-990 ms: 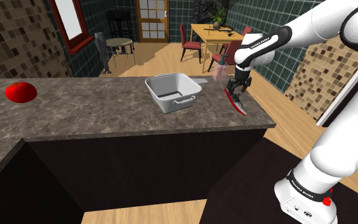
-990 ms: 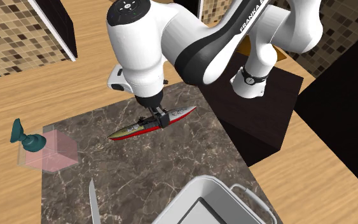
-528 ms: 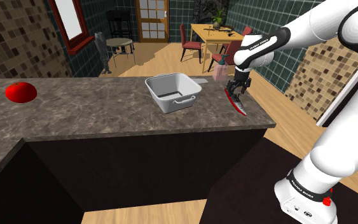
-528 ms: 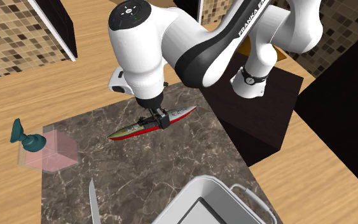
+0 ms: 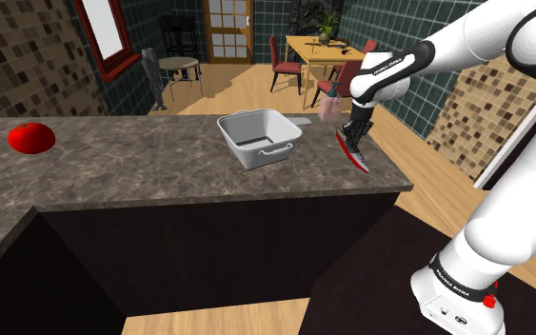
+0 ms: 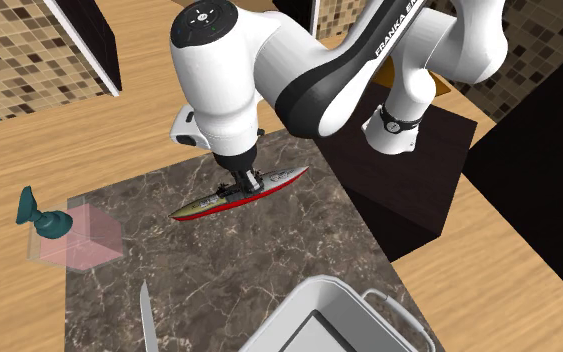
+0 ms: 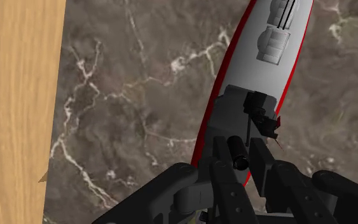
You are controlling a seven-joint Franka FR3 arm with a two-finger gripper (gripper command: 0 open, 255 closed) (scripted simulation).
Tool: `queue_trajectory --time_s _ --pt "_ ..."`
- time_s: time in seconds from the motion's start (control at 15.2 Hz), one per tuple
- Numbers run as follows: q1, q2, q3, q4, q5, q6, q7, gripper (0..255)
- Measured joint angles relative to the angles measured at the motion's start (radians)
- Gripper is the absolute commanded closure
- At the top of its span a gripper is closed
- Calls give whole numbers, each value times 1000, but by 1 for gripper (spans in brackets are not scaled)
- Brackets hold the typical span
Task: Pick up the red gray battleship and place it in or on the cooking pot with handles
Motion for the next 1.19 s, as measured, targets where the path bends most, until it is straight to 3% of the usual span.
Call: queue_trajectory --time_s 0.33,1.19 --pt "0 -7 0 8 -2 -15 1 255" --pt "3 -87 3 100 -27 -184 17 255"
